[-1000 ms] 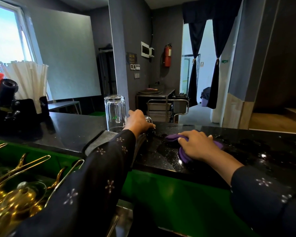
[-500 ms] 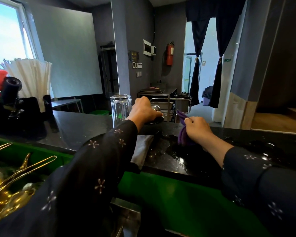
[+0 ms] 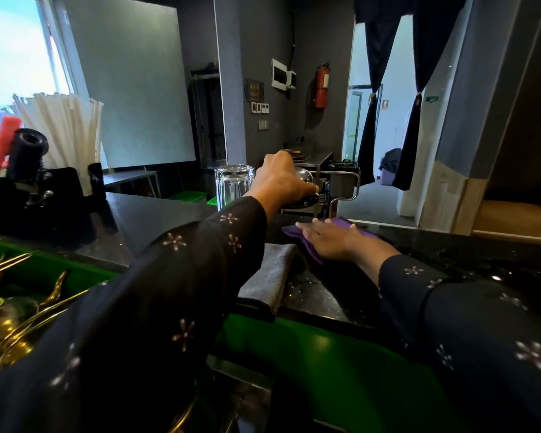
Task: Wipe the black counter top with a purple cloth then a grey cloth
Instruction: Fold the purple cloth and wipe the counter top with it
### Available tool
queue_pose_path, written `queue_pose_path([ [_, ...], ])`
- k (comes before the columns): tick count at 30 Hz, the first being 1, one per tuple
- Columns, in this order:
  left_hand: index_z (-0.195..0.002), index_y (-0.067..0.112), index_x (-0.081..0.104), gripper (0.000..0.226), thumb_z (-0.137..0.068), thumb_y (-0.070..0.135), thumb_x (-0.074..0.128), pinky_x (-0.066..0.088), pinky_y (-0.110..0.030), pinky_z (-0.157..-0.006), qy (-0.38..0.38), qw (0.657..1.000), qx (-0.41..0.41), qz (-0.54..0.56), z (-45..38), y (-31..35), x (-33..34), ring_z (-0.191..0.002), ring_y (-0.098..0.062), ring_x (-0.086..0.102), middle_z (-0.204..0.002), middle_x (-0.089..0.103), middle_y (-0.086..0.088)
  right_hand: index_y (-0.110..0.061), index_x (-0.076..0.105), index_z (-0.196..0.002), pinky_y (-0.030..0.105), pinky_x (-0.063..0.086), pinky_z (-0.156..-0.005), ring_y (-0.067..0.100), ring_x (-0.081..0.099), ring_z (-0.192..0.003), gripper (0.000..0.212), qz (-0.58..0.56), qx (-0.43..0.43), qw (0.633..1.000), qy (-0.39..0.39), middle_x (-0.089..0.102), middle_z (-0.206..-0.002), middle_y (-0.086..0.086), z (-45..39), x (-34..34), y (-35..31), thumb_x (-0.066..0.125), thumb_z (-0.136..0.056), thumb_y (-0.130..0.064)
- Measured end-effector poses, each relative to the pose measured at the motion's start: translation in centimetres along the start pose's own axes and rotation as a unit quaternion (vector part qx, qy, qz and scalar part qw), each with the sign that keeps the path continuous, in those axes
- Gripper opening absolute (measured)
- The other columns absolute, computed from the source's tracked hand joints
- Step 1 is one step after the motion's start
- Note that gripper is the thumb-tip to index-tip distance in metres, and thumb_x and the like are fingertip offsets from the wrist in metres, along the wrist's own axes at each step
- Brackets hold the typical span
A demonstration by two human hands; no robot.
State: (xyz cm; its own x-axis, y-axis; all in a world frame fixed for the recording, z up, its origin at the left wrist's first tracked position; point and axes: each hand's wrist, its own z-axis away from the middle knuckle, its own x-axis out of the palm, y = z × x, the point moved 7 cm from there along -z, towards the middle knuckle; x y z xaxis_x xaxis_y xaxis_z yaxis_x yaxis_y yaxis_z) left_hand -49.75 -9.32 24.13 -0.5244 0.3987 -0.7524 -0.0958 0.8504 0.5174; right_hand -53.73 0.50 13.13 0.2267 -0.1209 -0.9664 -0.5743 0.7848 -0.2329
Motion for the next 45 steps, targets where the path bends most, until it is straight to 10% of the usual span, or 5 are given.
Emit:
queue_pose_path([
  [5,-0.069,0.017,0.043,0.043,-0.071,0.039,0.08,0.037,-0.023,-0.054,0.0,1.0,-0.017,0.0,0.6,-1.5,1.1,-0.063,-0.01,0.046,-0.078,0.048,0.001,-0.049,0.009,-0.148,0.059,-0.007,-0.113,0.018,-0.003,-0.149,0.047,0.018,-0.033,0.999,-0.005,0.0,-0.163,-0.005,3.7,0.9,0.7,0.012,-0.101,-0.05],
  [16,-0.087,0.012,0.049,0.045,-0.07,0.04,0.08,0.048,-0.032,-0.068,-0.021,0.999,-0.037,-0.008,1.8,-2.9,2.4,-0.082,-0.021,0.054,-0.098,0.056,-0.009,-0.049,0.002,-0.148,0.061,-0.01,-0.113,0.025,-0.007,-0.149,0.049,0.023,0.076,0.997,0.022,-0.006,-0.163,-0.003,8.1,0.2,6.7,0.01,-0.1,-0.054],
  [24,-0.091,0.012,0.047,0.047,-0.072,0.041,0.079,0.047,-0.033,-0.069,-0.016,0.999,-0.051,0.003,2.1,-3.1,3.3,-0.082,-0.021,0.054,-0.093,0.052,-0.005,-0.057,-0.001,-0.144,0.058,-0.012,-0.112,0.019,-0.008,-0.149,0.049,0.041,-0.03,0.999,0.013,-0.007,-0.162,-0.01,11.2,2.1,3.3,0.011,-0.097,-0.06],
  [31,-0.103,0.008,0.053,0.055,-0.07,0.044,0.079,0.053,-0.037,-0.076,-0.021,0.998,-0.052,-0.01,2.7,-3.6,3.5,-0.09,-0.025,0.058,-0.1,0.056,-0.009,-0.048,0.001,-0.149,0.065,-0.012,-0.11,0.027,-0.008,-0.149,0.053,0.023,0.102,0.994,0.028,-0.008,-0.163,-0.002,8.5,0.7,5.6,0.012,-0.098,-0.058],
  [45,-0.114,0.007,0.05,0.063,-0.072,0.046,0.077,0.045,-0.035,-0.071,-0.018,0.996,-0.069,-0.044,3.1,-3.7,5.0,-0.096,-0.028,0.058,-0.11,0.057,-0.013,-0.049,0.0,-0.148,0.064,-0.014,-0.109,0.026,-0.009,-0.149,0.055,0.04,0.04,0.998,0.029,-0.008,-0.162,-0.002,9.0,2.1,1.5,0.012,-0.096,-0.061],
])
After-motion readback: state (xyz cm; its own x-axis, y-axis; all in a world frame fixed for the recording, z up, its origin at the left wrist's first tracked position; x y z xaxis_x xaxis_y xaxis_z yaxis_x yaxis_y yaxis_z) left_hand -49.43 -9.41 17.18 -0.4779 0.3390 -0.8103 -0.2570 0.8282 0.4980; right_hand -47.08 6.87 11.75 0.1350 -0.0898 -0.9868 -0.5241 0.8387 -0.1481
